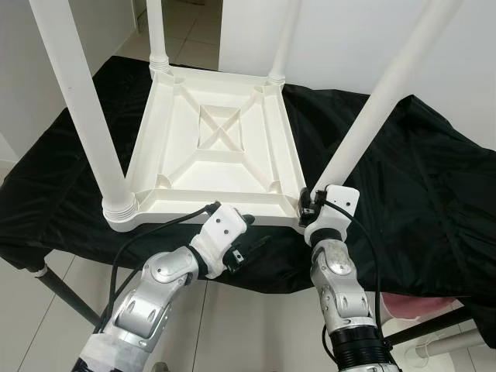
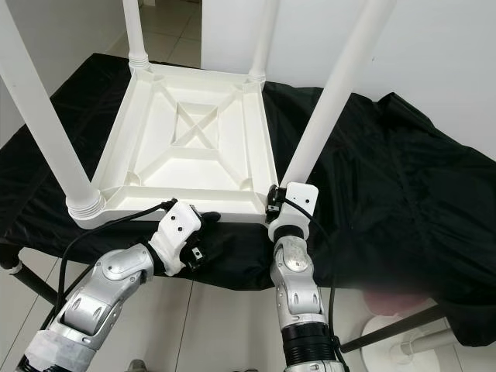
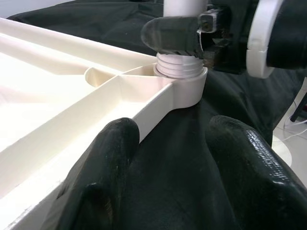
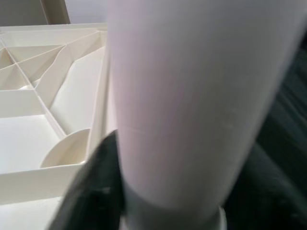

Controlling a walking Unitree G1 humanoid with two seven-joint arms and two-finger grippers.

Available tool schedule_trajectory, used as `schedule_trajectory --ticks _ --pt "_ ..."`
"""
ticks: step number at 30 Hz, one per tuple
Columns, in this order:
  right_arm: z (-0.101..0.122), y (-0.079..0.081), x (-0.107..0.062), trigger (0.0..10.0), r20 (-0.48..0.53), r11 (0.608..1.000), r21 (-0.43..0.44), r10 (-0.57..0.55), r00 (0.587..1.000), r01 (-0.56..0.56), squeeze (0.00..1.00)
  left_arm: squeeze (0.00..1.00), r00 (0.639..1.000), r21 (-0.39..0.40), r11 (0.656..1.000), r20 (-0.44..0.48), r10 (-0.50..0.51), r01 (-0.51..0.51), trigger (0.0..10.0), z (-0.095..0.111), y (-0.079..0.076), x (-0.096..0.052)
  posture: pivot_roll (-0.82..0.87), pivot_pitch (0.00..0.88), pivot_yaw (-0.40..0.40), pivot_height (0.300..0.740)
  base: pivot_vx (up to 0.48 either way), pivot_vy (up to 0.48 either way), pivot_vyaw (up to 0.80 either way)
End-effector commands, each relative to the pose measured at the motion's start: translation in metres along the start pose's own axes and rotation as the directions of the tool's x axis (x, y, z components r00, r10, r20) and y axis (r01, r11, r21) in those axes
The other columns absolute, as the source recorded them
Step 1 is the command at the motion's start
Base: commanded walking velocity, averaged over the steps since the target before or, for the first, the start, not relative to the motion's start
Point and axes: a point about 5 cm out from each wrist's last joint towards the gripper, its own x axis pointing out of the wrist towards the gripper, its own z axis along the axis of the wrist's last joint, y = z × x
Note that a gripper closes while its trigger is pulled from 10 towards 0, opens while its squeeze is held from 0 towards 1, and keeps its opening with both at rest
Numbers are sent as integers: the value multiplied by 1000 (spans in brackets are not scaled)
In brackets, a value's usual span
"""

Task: Building children table

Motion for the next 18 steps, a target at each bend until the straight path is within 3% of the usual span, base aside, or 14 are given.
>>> schedule_trajectory --ticks 1,11,12,13,14,16,18 --pt "-15 -8 -11 10000 -56 999 24 -21 998 22 1000 0 999 0 999 -4 -37 37 10000 -2 -4 2 70 37 -103 740 0 0 0" --pt "-10 -12 -13 10000 -9 995 29 100 995 -99 1000 0 999 4 999 -2 -44 44 10000 -1 -4 3 58 41 -96 740 0 0 0" --pt "-9 -15 -12 10000 -7 984 31 178 984 -178 1000 0 999 2 999 -1 -45 45 10000 -1 -4 4 51 44 -92 740 0 0 0" --pt "-8 -18 -12 10000 -6 961 42 273 962 -272 184 0 999 -1 999 1 -47 47 10000 -1 -5 4 45 51 -89 740 0 0 0" --pt "-6 -23 -11 10000 1 931 29 365 931 -365 0 0 999 -4 999 1 -49 49 10000 -1 -5 5 38 60 -87 740 0 0 0" --pt "-3 -30 -10 10000 -4 880 5 474 880 -474 0 0 999 -9 999 2 -52 52 10000 -1 -6 5 33 66 -84 740 0 0 0" --pt "-3 -32 -9 10000 -11 865 -2 501 865 -501 0 0 999 -11 998 2 -54 54 10000 -1 -6 5 26 62 -82 740 0 0 0"
